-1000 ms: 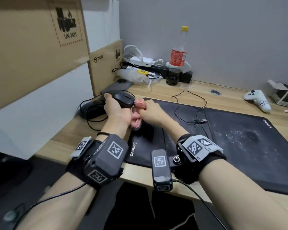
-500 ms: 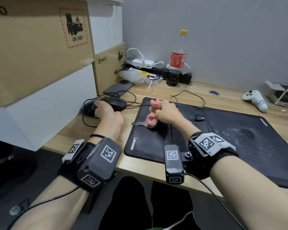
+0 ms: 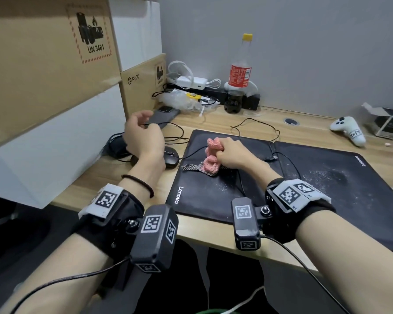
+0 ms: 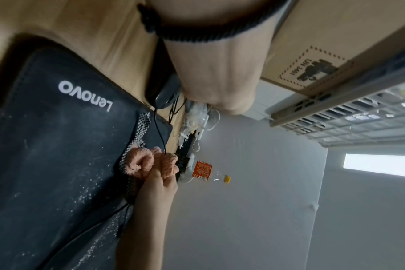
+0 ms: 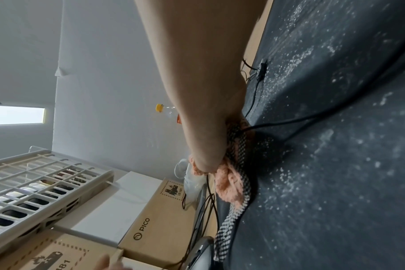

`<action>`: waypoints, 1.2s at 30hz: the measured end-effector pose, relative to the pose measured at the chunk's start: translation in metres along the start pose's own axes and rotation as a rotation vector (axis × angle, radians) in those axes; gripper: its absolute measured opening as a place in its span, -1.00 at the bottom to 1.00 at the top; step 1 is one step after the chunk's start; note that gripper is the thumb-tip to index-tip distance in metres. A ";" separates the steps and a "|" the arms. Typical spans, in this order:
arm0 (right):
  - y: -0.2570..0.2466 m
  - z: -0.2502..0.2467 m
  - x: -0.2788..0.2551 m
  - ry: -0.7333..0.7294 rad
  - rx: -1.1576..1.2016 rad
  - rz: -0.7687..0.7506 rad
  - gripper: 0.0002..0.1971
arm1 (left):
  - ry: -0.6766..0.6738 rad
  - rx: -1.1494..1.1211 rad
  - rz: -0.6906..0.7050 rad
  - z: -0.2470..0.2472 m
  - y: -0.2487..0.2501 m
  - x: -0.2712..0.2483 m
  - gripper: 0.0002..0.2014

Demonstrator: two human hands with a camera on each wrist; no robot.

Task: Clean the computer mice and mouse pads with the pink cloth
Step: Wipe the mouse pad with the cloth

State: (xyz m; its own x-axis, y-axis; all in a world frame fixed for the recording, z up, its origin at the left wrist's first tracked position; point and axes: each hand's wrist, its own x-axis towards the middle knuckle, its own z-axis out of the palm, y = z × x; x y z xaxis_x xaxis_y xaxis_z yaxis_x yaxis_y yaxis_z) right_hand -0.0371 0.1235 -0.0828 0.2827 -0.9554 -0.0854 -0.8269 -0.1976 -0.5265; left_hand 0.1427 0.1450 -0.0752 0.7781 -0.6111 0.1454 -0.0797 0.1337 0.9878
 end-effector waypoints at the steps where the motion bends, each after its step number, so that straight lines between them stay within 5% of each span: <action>1: 0.000 -0.001 0.001 -0.004 -0.004 -0.003 -0.85 | -0.119 0.000 0.029 0.004 0.001 -0.001 -0.63; 5: 0.000 -0.003 0.005 0.003 0.016 -0.048 -0.81 | -0.650 0.226 0.041 0.018 0.002 -0.005 -0.71; 11: -0.004 -0.016 0.013 0.112 0.041 -0.163 -0.75 | -1.009 0.434 0.083 0.037 0.005 -0.009 -0.72; 19: 0.003 -0.014 0.023 0.091 0.032 -0.199 -0.77 | -0.799 0.514 0.165 0.045 -0.001 0.009 -0.85; 28: 0.044 -0.051 0.008 0.310 0.031 0.032 -0.85 | -0.682 0.545 0.170 0.018 -0.002 0.043 -0.86; 32: 0.047 -0.052 0.002 0.363 0.056 0.052 -0.86 | -0.696 0.590 0.197 0.013 -0.010 0.042 -0.79; 36: 0.029 -0.040 -0.003 0.250 0.068 -0.052 -0.84 | -0.785 0.668 0.348 0.023 -0.006 0.019 -0.71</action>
State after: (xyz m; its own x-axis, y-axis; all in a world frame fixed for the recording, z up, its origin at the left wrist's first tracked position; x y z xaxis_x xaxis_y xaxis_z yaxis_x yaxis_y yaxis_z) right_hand -0.0816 0.1114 -0.0639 0.1881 -0.9706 0.1505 -0.7774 -0.2407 -0.5811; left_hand 0.1436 0.1148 -0.0769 0.0507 -0.9817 0.1837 -0.7263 0.0900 0.6815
